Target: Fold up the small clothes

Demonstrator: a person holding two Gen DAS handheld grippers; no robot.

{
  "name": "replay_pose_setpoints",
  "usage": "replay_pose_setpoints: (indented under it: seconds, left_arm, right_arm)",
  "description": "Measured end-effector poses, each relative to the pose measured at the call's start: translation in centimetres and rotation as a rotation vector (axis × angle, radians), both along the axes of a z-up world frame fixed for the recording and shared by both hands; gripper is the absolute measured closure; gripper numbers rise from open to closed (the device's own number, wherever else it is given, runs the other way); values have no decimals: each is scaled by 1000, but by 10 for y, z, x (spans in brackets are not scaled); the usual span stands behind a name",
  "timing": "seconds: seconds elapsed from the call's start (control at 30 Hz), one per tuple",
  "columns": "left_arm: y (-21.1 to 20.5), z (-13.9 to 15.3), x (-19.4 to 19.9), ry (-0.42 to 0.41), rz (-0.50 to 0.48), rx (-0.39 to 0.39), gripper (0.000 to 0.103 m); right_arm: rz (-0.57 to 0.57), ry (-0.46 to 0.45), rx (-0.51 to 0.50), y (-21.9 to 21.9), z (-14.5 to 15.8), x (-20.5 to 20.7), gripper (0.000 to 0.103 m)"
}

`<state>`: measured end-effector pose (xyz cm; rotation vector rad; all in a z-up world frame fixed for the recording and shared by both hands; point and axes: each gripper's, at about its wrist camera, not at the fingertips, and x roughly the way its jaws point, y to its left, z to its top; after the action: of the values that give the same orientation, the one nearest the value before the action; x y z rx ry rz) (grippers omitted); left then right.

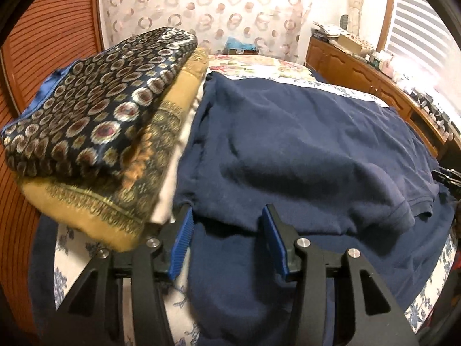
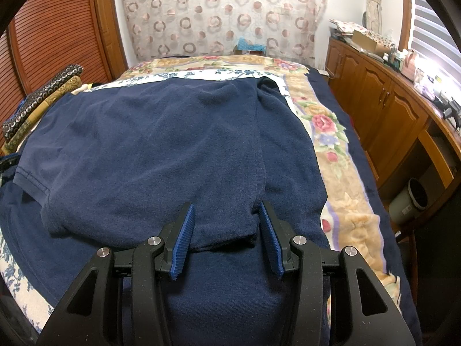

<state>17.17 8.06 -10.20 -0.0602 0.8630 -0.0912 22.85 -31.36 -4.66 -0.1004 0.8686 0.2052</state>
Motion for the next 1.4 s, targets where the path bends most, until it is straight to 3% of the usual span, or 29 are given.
replay_pose_setpoints:
  seconds: [0.1, 0.2, 0.33, 0.4, 0.5, 0.57, 0.6, 0.63, 1.0, 1.27, 1.4]
  left_arm:
    - [-1, 4, 1, -20, -4, 17, 67]
    - [-4, 8, 7, -26, -9, 15, 69]
    - [-11, 12, 17, -31, -34, 34, 97]
    - [-18, 16, 17, -45, -48, 52, 100]
    - [-20, 25, 10, -80, -62, 46, 100]
    - [-22, 35, 5, -106, -72, 36, 101]
    - [-22, 42, 2, -125, -76, 27, 101]
    - [-20, 47, -3, -139, -79, 21, 101]
    - [-4, 100, -48, -269, -96, -72, 101]
    - [6, 111, -83, -305, -95, -118, 101]
    - [11, 104, -101, -281, -88, -107, 101]
  right_arm:
    - [0, 0, 0, 0, 0, 0, 57]
    - [0, 0, -1, 0, 0, 0, 57]
    - [0, 0, -1, 0, 0, 0, 57]
    - [0, 0, 0, 0, 0, 0, 57]
    - [3, -5, -3, 1, 1, 0, 58]
    - [27, -15, -15, 6, 3, -1, 77]
    - [49, -19, -34, 11, 4, -2, 94]
    - [63, -22, -65, 16, 5, -3, 95]
    - [97, -190, -22, 19, 76, -27, 98]
    - [100, -257, 7, -4, 117, -61, 98]
    - [99, -268, 17, -16, 126, -79, 98]
